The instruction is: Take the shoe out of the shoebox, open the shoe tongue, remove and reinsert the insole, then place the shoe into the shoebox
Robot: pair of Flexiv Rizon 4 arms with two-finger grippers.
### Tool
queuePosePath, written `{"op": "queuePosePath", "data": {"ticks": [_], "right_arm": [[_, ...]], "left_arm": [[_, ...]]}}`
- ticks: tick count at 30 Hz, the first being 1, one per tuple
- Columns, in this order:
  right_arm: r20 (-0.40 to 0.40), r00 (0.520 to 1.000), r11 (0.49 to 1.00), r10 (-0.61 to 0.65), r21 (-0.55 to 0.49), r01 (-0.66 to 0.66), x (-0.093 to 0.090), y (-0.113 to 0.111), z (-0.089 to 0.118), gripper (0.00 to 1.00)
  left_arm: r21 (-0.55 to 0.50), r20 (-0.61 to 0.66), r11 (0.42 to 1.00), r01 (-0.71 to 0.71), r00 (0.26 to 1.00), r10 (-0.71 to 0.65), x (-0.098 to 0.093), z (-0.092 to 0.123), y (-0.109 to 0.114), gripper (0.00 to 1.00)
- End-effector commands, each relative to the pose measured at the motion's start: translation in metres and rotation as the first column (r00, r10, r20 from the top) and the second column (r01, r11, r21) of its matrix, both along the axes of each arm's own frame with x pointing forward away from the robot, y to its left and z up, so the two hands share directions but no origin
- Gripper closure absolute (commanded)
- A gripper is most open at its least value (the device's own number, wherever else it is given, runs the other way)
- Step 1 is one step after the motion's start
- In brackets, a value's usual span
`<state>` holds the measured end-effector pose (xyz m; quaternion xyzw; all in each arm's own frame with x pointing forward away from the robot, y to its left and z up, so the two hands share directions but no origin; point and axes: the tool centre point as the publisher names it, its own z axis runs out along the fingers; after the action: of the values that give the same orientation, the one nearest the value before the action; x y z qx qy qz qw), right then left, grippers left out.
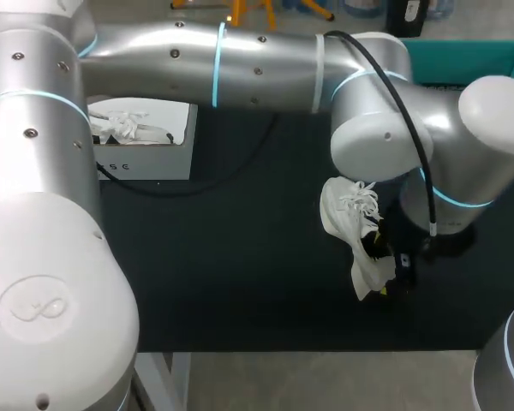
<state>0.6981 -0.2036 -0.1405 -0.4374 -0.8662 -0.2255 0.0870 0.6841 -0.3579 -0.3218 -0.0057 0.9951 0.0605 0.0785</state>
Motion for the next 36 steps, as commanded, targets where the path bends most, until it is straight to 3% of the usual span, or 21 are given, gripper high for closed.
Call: {"op": "queuePosePath", "data": {"ticks": [1, 11, 22, 24, 25, 26, 36], "right_arm": [[-0.003, 1.0, 1.0, 0.001, -0.003, -0.001, 0.001, 0.0, -0.001, 0.0], [-0.003, 1.0, 1.0, 0.001, -0.003, -0.001, 0.001, 0.0, -0.001, 0.0], [-0.003, 1.0, 1.0, 0.001, -0.003, -0.001, 0.001, 0.0, -0.001, 0.0], [-0.003, 1.0, 1.0, 0.001, -0.003, -0.001, 0.001, 0.0, -0.001, 0.0], [-0.003, 1.0, 1.0, 0.001, -0.003, -0.001, 0.001, 0.0, -0.001, 0.0], [-0.003, 1.0, 1.0, 0.001, -0.003, -0.001, 0.001, 0.0, -0.001, 0.0], [-0.003, 1.0, 1.0, 0.001, -0.003, -0.001, 0.001, 0.0, -0.001, 0.0]], "left_arm": [[-0.034, -0.02, 0.999, 0.006, 1.0, -0.007, 0.009, -0.01, 0.004, 0.0], [-0.035, -0.037, 0.999, -0.019, 0.999, 0.017, 0.016, -0.032, -0.013, 0.0], [-0.031, -0.053, 0.999, -0.014, 0.999, 0.012, 0.015, -0.034, -0.019, 0.0], [-0.023, -0.052, 0.999, -0.029, 0.998, 0.028, 0.015, -0.035, -0.02, 0.29], [-0.031, -0.054, 0.999, -0.021, 0.998, 0.02, 0.015, -0.037, -0.02, 0.76], [-0.027, -0.059, 0.999, -0.027, 0.998, 0.025, 0.015, -0.038, -0.021, 1.0], [-0.039, -0.065, 0.999, -0.036, 0.997, 0.033, 0.011, -0.045, -0.016, 1.0]]}}
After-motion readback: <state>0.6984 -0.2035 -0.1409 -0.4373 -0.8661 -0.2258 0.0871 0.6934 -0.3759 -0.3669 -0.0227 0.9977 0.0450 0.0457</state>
